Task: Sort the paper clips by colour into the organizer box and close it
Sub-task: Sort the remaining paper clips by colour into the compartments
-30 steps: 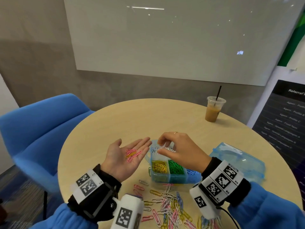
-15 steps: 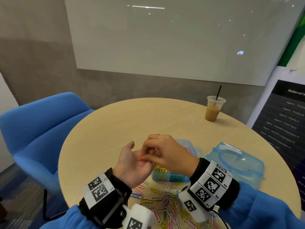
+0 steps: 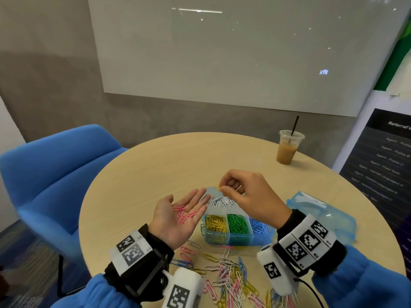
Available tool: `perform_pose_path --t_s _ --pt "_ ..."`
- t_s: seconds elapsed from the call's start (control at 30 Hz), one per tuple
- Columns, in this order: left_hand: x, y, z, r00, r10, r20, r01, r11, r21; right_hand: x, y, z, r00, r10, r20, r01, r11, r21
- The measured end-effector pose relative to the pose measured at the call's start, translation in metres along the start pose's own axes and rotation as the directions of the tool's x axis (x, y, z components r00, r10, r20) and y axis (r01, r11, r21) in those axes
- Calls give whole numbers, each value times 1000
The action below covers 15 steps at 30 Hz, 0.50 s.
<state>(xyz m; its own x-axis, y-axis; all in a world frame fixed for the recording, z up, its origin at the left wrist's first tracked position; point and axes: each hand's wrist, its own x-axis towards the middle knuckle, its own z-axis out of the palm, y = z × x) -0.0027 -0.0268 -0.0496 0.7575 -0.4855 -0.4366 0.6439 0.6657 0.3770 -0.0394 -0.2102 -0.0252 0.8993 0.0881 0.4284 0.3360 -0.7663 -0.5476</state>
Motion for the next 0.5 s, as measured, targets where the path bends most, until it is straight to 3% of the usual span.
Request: perform_pose_path --t_s 0.17,0.23,0.3,0.33,0.37,0.4,0.43,0.47,0.5 --pt "0 -1 -1 997 50 53 -50 999 1 -11 1 7 1000 29 -2 -29 998 -60" --pt "-2 -4 1 992 92 83 -91 996 -22 -18 -7 11 992 117 -46 -114 991 67" --pt "-3 -6 4 983 151 108 -148 988 -36 -26 -18 21 952 304 14 -292 899 325" --pt "-5 -7 5 976 181 122 -178 983 -34 -30 -24 27 909 405 100 -401 781 478" --pt "-6 -8 6 969 209 135 -208 978 -26 -32 -28 33 845 488 217 -502 587 635" --pt "-7 -10 7 961 233 148 -234 972 -14 -33 -30 37 777 528 344 -563 337 755" --pt "-9 -12 9 954 254 161 -258 966 4 -35 -33 39 719 519 463 -577 74 813" --pt "-10 -15 11 947 271 175 -280 960 30 -36 -37 41 688 468 554 -565 -132 814" --pt "-10 -18 12 941 283 185 -298 952 63 -37 -41 43 686 401 607 -538 -282 794"
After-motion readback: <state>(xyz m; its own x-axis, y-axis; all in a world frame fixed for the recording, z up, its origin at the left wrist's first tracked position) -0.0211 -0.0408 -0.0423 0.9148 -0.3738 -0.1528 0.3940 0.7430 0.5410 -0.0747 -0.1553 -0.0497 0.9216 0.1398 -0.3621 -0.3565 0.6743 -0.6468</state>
